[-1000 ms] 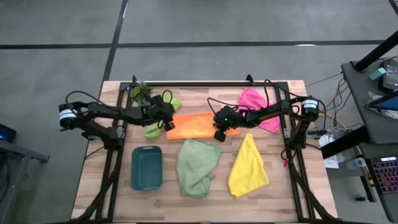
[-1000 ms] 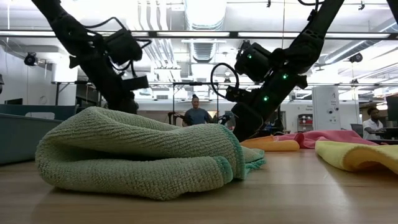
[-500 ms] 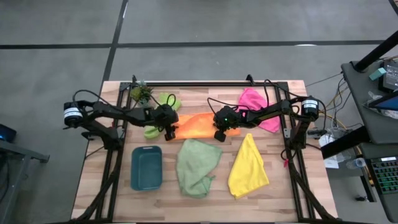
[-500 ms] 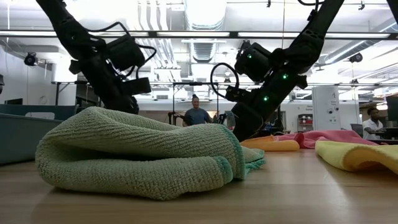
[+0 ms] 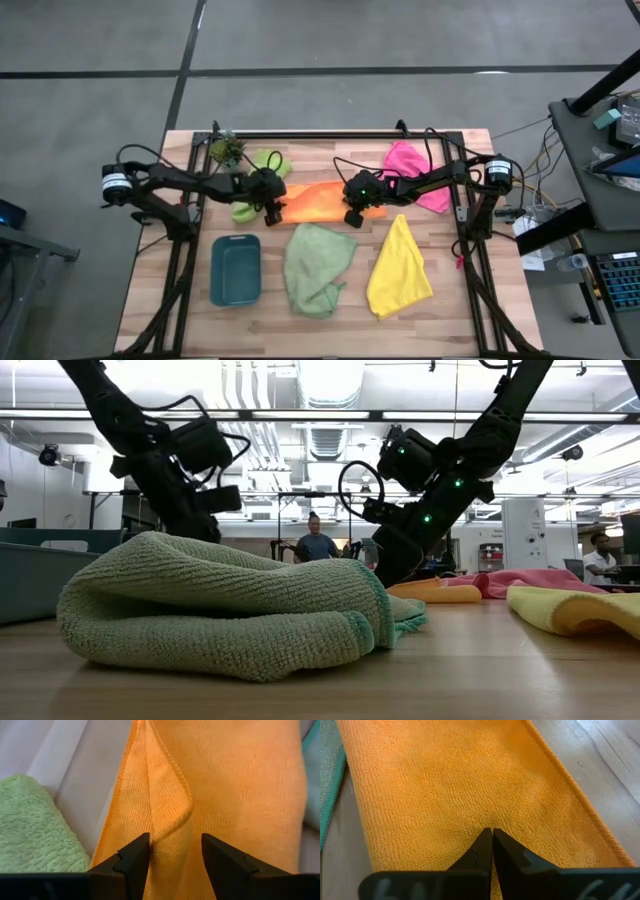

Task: Fold microfiber towels
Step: Fold the orange microfiber cloth

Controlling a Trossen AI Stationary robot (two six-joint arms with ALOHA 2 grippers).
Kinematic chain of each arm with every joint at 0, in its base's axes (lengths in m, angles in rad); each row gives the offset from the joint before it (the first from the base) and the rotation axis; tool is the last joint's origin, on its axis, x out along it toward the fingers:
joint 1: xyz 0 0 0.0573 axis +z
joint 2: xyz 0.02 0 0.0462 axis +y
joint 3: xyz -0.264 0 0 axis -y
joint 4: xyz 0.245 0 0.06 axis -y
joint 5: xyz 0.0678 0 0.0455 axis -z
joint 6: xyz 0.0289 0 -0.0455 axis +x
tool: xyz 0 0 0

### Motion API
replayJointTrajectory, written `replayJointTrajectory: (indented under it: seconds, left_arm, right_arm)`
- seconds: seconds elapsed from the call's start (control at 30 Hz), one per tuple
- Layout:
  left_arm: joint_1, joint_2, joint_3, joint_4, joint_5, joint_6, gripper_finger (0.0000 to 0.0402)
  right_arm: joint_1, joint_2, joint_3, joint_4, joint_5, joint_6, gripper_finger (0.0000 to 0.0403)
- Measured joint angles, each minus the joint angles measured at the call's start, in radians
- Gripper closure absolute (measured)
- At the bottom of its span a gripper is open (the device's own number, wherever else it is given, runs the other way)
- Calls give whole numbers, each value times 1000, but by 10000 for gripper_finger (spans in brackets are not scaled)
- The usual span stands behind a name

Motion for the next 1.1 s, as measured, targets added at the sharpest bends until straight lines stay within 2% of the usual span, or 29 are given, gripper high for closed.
replayJointTrajectory:
  seconds: [0.07, 0.2, 0.27, 0.43, 0.63, 0.93, 1.0, 1.1]
  left_arm:
    - [-1, -17, 0, -14, 39, -14, 238]
    - [-2, -35, 0, -27, 239, -57, 238]
    - [-6, -34, 0, -29, 273, -76, 238]
    - [-4, -22, 0, -27, 243, -74, 238]
    - [-3, -21, 0, -30, 85, -30, 238]
    - [-4, -21, -1, -61, 85, -1, 241]
    - [-4, -21, -1, -62, 85, 20, 254]
    - [-4, -21, -1, -60, 85, 56, 297]
  right_arm:
    - [0, 0, 0, 0, 0, 0, 394]
    - [0, 0, 0, 0, 0, 0, 394]
    - [0, 0, 0, 0, 0, 0, 394]
    - [0, 0, 0, 1, 0, 0, 394]
    - [0, 0, 0, 0, 0, 0, 394]
    - [0, 0, 0, 0, 0, 0, 394]
    - [0, 0, 0, 0, 0, 0, 394]
    - [0, 0, 0, 0, 0, 0, 394]
